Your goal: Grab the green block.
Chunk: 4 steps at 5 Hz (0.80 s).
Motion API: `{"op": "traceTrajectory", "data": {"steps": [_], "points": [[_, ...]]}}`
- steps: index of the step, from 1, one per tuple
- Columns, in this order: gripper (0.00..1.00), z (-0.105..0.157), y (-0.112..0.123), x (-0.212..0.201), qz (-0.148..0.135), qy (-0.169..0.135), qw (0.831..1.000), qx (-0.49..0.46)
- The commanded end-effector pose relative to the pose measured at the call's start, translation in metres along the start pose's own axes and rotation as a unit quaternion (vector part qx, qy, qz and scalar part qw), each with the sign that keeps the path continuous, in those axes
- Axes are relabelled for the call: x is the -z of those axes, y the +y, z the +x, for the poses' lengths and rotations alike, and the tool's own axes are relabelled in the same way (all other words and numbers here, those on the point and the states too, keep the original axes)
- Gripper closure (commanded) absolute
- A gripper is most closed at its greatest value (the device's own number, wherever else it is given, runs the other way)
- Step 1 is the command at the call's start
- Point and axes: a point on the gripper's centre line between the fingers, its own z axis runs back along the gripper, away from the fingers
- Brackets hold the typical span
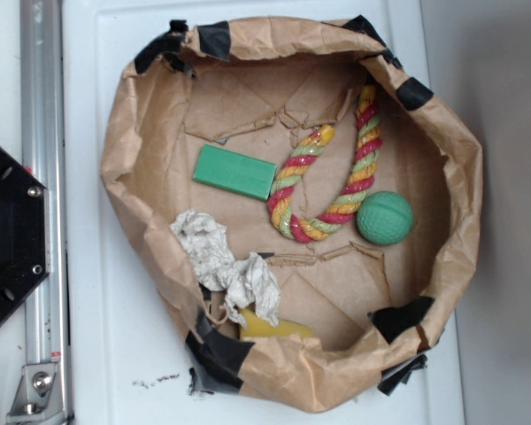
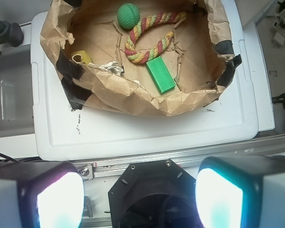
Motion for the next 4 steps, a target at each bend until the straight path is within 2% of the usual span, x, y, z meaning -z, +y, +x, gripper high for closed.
{"op": "traceTrajectory", "data": {"steps": [1, 2, 3, 4], "points": [[0.0, 0.0, 0.0, 0.0, 0.0, 0.0, 1.0, 0.0], [0.0, 0.049, 0.008, 0.02, 0.032, -0.044, 0.998, 0.039], [0.0, 0.097, 0.017, 0.048, 0.061, -0.045, 0.995, 0.057], [0.0, 0.127, 0.021, 0.087, 0.057, -0.039, 0.993, 0.092]]}}
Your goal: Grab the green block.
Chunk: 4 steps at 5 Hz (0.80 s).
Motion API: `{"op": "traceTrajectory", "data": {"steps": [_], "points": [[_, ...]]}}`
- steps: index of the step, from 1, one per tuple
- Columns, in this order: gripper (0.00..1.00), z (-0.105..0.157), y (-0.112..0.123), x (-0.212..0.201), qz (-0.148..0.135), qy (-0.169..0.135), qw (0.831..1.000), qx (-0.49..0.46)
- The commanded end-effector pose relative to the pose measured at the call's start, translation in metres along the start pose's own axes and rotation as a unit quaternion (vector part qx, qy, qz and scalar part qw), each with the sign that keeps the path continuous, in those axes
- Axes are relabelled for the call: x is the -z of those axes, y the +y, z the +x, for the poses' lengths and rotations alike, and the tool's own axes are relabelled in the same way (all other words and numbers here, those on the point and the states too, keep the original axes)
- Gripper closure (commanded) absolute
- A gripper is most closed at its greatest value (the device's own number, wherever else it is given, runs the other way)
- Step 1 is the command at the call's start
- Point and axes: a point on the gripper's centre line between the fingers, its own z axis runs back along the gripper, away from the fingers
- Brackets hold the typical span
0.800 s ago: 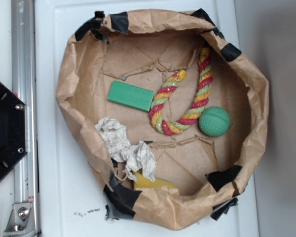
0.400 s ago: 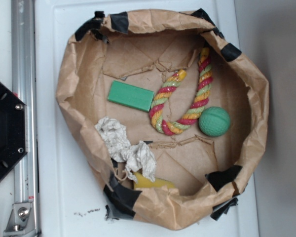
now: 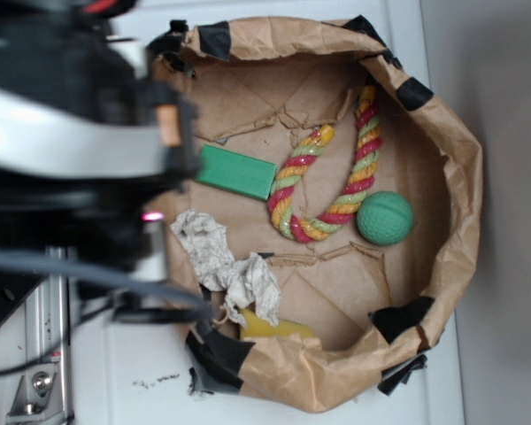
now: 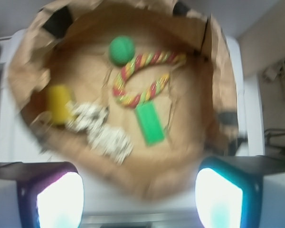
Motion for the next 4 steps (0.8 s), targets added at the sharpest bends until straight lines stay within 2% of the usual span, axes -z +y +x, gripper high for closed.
{"op": "traceTrajectory", "data": {"steps": [1, 2, 3, 4], "points": [[0.0, 0.038, 0.014, 0.08, -0.04, -0.013, 0.996, 0.074], [0.0, 0.023, 0.023, 0.104, -0.052, 0.0, 0.993, 0.105], [0.0, -0.007, 0.02, 0.121, -0.079, -0.004, 0.981, 0.176], [0.0, -0.01, 0.018, 0.152, -0.068, 0.035, 0.979, 0.19]]}}
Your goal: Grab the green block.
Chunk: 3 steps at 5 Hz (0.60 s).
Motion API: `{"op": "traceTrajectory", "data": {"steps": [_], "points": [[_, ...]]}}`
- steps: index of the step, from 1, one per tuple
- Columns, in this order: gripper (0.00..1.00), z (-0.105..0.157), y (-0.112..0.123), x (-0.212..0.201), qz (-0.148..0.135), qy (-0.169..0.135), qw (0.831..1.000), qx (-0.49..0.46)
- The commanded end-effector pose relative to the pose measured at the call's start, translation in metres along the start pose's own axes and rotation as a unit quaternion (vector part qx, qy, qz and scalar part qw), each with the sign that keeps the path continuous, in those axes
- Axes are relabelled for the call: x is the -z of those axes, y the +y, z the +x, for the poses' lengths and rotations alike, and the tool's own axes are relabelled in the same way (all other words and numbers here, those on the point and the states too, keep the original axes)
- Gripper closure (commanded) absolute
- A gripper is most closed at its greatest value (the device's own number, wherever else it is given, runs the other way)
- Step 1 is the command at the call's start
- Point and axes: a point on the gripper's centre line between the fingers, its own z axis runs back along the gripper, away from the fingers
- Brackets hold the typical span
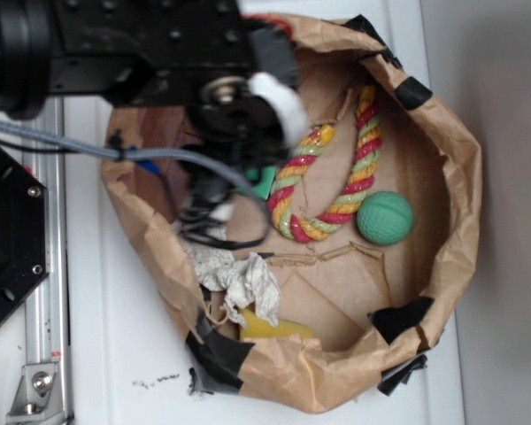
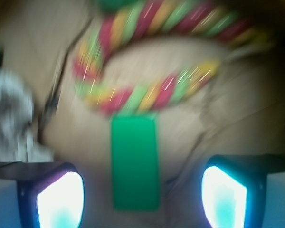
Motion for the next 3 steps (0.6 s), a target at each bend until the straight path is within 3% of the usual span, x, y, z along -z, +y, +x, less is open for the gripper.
{"op": "traceTrajectory", "data": {"steps": [1, 2, 3], "points": [[0.0, 0.026, 0.004, 0.052, 0.061, 0.082, 0.993, 0.055], [0.0, 0.041, 0.003, 0.044, 0.056, 0.062, 0.995, 0.047], [1.0, 0.046, -0.003, 0.03, 0.071, 0.052, 0.995, 0.048]]}}
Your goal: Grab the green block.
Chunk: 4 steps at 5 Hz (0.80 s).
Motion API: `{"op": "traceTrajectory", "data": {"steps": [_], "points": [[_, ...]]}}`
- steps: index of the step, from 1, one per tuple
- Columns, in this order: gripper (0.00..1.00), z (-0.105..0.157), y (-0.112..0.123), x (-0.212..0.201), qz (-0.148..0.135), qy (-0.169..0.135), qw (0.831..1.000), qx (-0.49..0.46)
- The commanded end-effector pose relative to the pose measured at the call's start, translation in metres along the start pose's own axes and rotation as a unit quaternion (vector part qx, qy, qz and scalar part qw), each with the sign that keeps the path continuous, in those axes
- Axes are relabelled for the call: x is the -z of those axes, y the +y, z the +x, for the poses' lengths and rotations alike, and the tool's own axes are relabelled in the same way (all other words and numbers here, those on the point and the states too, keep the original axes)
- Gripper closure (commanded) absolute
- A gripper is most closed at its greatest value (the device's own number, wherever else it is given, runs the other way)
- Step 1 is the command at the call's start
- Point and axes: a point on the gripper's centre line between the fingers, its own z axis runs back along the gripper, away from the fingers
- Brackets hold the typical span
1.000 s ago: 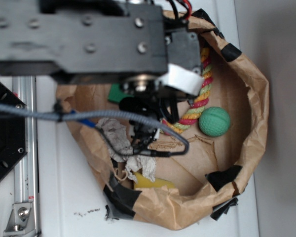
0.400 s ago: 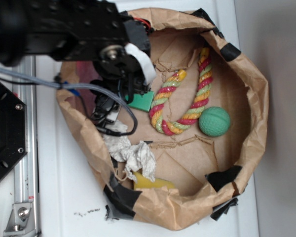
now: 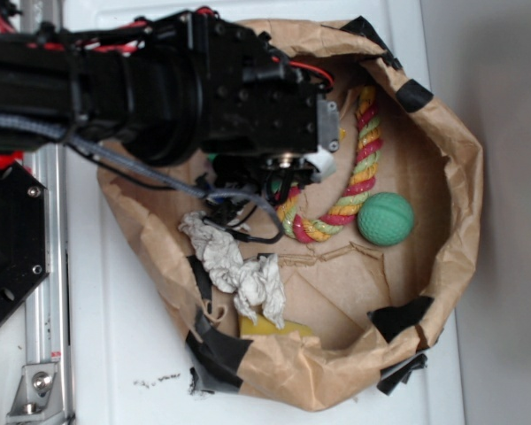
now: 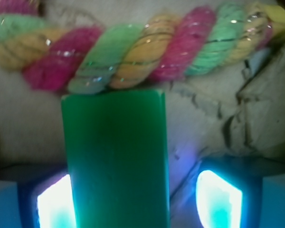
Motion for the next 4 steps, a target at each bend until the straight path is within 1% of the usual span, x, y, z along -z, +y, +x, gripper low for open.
{"op": "traceTrajectory", "data": {"steps": [1, 2, 3, 4], "points": [[1.0, 0.009, -0.016, -0.035, 0.016, -0.04, 0.999, -0.002], [1.0, 0.006, -0.01, -0.061, 0.017, -0.055, 0.998, -0.015], [1.0, 0.007, -0.009, -0.111, 0.051, -0.088, 0.994, -0.046], [1.0, 0.012, -0.018, -0.163, 0.06, -0.126, 0.989, -0.051]]}}
